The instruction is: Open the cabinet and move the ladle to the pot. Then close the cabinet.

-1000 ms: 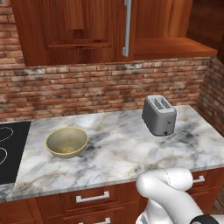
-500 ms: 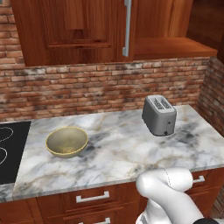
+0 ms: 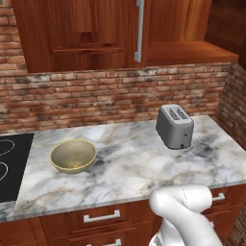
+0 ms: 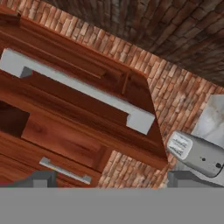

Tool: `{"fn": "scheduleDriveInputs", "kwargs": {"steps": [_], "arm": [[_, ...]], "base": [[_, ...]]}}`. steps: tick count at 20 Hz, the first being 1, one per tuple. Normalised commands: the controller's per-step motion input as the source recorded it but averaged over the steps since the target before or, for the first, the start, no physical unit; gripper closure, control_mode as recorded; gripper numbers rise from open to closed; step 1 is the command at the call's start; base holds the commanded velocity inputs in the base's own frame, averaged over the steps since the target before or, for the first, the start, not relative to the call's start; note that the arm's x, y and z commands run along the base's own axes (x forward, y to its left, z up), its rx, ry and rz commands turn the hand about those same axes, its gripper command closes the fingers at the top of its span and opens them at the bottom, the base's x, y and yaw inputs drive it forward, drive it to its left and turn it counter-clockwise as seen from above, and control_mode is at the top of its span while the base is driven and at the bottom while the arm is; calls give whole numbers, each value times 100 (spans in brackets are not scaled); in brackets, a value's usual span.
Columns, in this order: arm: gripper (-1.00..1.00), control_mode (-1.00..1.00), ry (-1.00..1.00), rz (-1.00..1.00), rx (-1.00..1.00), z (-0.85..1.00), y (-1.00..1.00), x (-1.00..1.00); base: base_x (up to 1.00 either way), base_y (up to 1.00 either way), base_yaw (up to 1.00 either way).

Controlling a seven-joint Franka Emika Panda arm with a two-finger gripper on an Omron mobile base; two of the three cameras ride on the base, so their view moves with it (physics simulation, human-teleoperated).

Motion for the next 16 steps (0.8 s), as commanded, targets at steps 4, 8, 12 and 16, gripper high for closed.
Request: {"fn": "scheduleDriveInputs", "kwargs": {"steps": [4, 8, 12, 16], "arm": [[-100, -100, -11, -7, 9, -14, -17, 57], [-100, -100, -10, -6, 8, -12, -24, 57], [-100, -100, -9, -5, 7, -3, -19, 45], [-100, -100, -10, 0, 5, 0, -3, 4]], "base": [[0, 0, 0], [0, 0, 0], [0, 0, 0], [0, 0, 0]]}}
